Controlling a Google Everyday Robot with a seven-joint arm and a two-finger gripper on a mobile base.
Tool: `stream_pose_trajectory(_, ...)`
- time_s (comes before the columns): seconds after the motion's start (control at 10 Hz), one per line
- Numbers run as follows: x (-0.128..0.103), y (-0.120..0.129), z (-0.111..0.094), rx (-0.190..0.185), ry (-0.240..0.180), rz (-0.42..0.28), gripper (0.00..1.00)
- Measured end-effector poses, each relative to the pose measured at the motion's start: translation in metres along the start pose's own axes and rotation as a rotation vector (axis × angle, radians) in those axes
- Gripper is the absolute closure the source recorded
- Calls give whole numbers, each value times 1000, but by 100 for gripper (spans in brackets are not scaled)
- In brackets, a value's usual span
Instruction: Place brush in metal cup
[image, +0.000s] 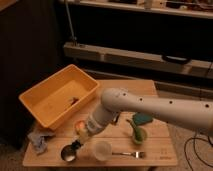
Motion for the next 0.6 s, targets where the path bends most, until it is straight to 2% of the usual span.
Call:
stream_pose_trajectory(0.3, -4, 24, 8, -33, 35, -51, 100)
stream_pose_trajectory(0.6, 6, 37, 19, -32, 61, -87, 100)
